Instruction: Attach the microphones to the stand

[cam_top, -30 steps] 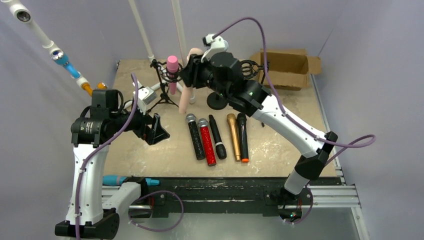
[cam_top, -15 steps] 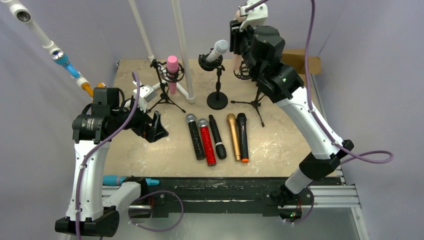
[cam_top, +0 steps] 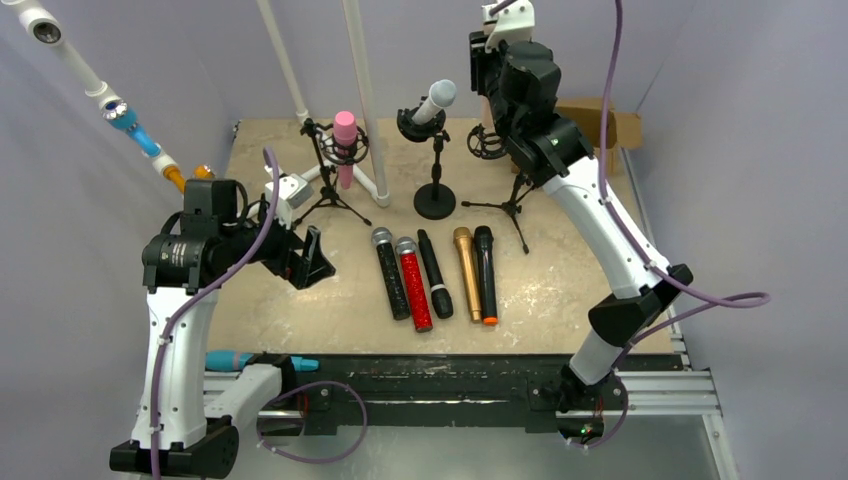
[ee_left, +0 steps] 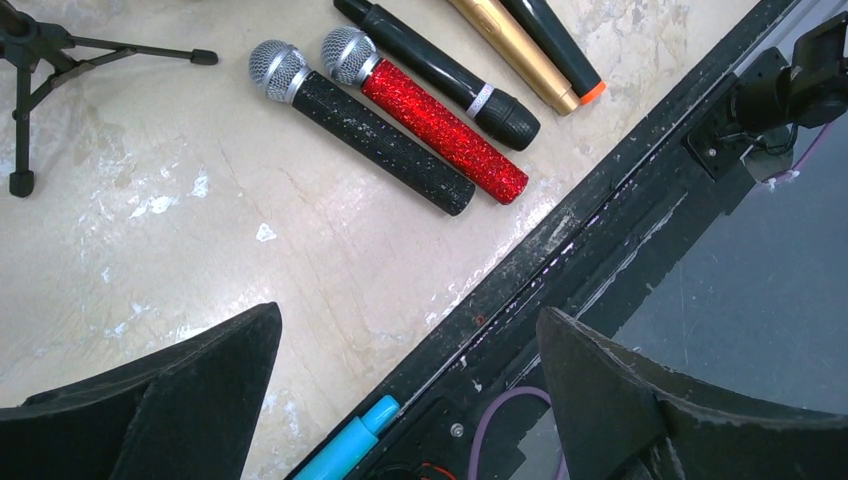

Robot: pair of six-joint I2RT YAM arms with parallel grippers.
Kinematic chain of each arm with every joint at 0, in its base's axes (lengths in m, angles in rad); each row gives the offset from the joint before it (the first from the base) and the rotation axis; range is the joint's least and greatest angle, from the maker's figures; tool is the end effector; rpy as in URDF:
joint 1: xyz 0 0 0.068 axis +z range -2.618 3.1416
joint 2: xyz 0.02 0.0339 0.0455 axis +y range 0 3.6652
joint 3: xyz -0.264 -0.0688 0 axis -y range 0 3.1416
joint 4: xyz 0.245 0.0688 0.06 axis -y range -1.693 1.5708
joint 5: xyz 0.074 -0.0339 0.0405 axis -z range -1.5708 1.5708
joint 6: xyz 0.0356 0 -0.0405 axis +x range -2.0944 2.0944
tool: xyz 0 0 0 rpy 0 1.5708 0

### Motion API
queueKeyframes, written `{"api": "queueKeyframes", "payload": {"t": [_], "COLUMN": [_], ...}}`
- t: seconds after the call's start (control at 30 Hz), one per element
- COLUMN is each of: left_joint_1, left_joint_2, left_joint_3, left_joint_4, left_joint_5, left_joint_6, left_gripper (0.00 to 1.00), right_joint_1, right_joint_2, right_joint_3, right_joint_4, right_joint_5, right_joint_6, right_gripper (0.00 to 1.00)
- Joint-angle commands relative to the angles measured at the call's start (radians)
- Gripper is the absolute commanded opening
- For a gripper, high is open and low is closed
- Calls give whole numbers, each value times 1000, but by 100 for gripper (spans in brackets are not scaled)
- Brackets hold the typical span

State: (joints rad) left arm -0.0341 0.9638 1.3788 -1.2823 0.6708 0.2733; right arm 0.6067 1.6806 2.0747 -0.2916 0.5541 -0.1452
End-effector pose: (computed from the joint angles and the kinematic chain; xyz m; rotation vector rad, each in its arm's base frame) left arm 0.1345 -0.0267 0.4063 0.6388 2.2136 -0.6908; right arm 0.3030 0.1875 0.5361 -0.1048 1.4801 -0.0331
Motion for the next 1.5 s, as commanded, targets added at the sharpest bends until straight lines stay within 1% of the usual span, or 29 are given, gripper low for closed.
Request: {"api": "queueKeyframes", "payload": {"t": [0.0,0.27,0.87,1.13,1.43,1.47], "left_joint_1": [2,2,2,2,2,1], "left_joint_2": [-14,-10,-13,-22,-28,-27], "left_joint_3": [-5,-7,-31,-41,-45,-46], "left_joint_4": [-3,-3,2,3,4,4], "left_joint_5": [-8,-9,-11,-17,-20,-22], "left_joint_6": [21,28,32,35,34,34], "left_gripper": [100,100,100,100,100,100], "right_joint_1": [-5,-16,-34,-36,-42,-43], "right_joint_2": [10,-4,-33,-53,-61,-64], "right_joint_3": [-23,-122,-205,-309,-372,-377], "right_joint_4": [79,128,184,233,249,250], "right_joint_5": [-17,-1,13,21,30,29], "right_joint_6": [-20,-36,-54,-62,-35,-31], "right_gripper": [0,0,0,0,0,4]}}
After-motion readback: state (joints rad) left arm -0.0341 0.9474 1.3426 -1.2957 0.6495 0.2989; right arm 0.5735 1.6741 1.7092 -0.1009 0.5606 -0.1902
